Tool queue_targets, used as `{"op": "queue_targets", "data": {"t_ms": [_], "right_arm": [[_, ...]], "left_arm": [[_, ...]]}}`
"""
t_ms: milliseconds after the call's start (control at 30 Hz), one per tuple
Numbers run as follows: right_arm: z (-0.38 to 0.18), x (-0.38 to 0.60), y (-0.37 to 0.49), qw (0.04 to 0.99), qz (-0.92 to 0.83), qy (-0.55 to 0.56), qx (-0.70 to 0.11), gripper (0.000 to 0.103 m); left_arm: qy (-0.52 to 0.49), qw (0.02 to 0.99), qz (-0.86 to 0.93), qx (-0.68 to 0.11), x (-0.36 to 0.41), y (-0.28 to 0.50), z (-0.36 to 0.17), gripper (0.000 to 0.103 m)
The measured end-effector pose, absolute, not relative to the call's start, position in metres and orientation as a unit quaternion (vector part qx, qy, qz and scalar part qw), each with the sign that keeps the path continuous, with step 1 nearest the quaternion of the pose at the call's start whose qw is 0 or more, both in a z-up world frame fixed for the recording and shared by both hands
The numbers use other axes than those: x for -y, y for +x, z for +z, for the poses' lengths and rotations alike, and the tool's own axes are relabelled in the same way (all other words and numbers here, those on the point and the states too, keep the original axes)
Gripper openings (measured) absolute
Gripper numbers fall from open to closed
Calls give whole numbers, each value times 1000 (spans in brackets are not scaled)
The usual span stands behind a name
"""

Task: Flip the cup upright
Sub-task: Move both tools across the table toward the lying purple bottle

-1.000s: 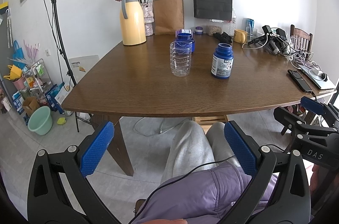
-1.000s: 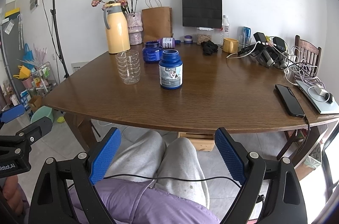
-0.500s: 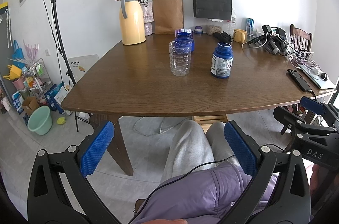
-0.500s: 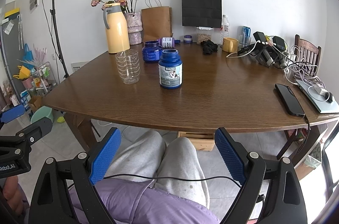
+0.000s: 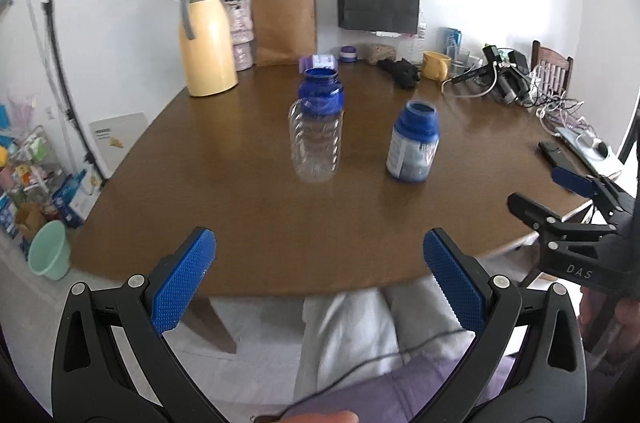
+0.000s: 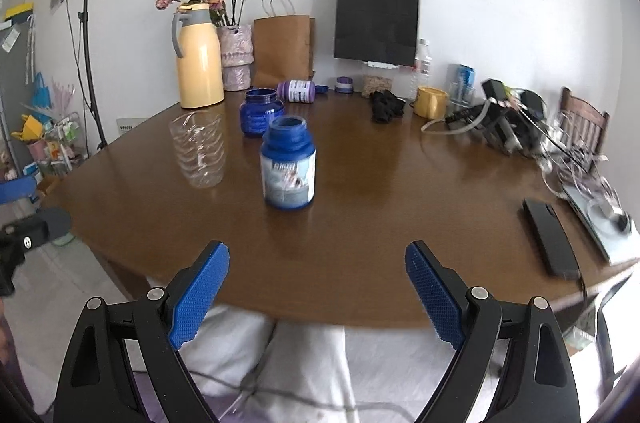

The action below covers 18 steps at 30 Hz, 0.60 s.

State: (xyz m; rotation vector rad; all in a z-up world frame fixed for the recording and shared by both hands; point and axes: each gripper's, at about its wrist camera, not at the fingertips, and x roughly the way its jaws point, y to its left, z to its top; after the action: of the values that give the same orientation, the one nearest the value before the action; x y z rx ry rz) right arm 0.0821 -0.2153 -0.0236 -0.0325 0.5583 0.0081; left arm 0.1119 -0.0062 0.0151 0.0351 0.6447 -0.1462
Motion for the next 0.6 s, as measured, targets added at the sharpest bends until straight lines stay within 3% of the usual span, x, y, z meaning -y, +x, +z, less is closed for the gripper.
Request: {"op": "queue_targets", "data": {"t_ms": [333, 600], "right_arm": [[30, 236, 186, 958, 49, -36, -281, 93], [57, 241, 302, 933, 109, -100, -329, 93]], "left_arm": [[-19, 923, -100, -370, -5, 225, 42, 103], [-46, 907, -120, -402, -20, 322, 70, 103]]}}
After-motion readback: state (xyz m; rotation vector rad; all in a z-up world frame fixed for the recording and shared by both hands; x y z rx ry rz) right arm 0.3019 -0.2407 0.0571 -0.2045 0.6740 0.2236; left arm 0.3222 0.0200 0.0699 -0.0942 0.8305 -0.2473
